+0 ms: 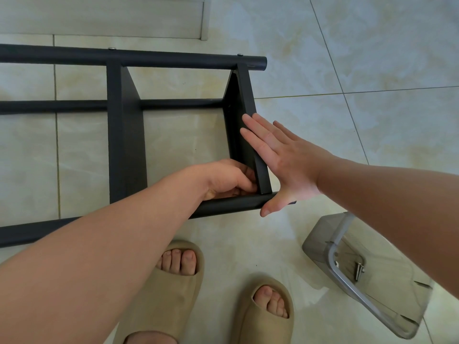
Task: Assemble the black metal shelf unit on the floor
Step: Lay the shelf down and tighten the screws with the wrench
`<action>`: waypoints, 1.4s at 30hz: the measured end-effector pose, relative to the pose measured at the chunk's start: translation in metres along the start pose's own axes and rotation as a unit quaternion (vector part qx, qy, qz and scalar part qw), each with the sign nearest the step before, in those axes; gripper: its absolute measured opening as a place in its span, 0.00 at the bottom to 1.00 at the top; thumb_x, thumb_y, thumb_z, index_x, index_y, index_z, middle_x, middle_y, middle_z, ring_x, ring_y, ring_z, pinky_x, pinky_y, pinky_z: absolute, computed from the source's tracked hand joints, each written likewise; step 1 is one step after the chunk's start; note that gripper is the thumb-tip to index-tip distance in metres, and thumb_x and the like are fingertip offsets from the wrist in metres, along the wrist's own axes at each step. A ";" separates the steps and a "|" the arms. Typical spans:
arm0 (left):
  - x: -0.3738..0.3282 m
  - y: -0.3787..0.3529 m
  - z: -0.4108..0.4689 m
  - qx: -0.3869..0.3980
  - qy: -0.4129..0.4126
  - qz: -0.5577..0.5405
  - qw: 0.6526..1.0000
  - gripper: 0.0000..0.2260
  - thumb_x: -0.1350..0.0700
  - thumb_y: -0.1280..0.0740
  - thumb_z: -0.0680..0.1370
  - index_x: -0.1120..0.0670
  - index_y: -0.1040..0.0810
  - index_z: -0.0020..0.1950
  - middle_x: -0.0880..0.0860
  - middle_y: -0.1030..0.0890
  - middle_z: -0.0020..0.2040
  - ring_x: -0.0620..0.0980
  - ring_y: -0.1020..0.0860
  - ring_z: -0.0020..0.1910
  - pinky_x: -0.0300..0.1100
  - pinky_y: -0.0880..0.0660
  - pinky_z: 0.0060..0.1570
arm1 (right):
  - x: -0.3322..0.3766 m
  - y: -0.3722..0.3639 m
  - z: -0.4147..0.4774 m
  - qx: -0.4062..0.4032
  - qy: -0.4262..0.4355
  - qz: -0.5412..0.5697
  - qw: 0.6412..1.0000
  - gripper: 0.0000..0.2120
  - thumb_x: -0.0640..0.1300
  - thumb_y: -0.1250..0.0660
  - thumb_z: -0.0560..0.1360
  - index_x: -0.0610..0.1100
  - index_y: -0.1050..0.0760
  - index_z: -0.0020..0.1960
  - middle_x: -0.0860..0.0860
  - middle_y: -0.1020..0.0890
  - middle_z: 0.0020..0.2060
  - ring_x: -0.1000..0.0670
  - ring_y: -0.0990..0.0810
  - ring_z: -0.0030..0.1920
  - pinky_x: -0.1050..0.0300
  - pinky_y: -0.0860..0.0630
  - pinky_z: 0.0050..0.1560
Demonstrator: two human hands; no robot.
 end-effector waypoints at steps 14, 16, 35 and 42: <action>0.005 0.001 0.003 -0.003 0.024 0.011 1.000 0.21 0.68 0.34 0.76 0.50 0.17 0.27 0.50 0.19 0.31 0.47 0.18 0.34 0.43 0.22 0.46 | 0.000 -0.001 0.000 -0.004 0.000 0.004 1.000 0.71 0.87 0.46 0.55 0.46 0.71 0.81 0.50 0.74 0.78 0.50 0.73 0.78 0.44 0.60 0.80; 0.005 0.002 0.004 -0.004 0.022 0.009 1.000 0.20 0.69 0.34 0.76 0.51 0.17 0.28 0.51 0.19 0.32 0.48 0.18 0.34 0.43 0.22 0.45 | 0.000 -0.001 0.000 -0.004 0.000 0.002 1.000 0.71 0.87 0.46 0.55 0.46 0.71 0.81 0.50 0.73 0.78 0.49 0.73 0.78 0.43 0.60 0.80; 0.003 0.003 0.002 -0.031 0.048 0.010 0.998 0.03 0.64 0.28 0.73 0.57 0.16 0.42 0.57 0.15 0.39 0.52 0.16 0.39 0.45 0.20 0.45 | -0.001 -0.001 0.000 -0.008 0.002 0.002 1.000 0.71 0.87 0.46 0.56 0.46 0.71 0.80 0.50 0.73 0.78 0.49 0.72 0.78 0.43 0.59 0.80; -0.005 0.002 0.001 -0.017 0.064 0.006 0.998 0.04 0.67 0.29 0.73 0.60 0.17 0.45 0.59 0.14 0.43 0.54 0.15 0.42 0.44 0.19 0.43 | -0.001 -0.002 0.000 -0.006 0.001 -0.001 1.000 0.71 0.87 0.46 0.56 0.46 0.72 0.80 0.50 0.73 0.78 0.49 0.72 0.79 0.43 0.59 0.81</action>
Point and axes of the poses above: each hand's wrist, its own z-axis towards the middle knuckle, its own y-axis out of the back of the hand, x = y × z, the point moved 4 cm from there along z, towards the middle knuckle
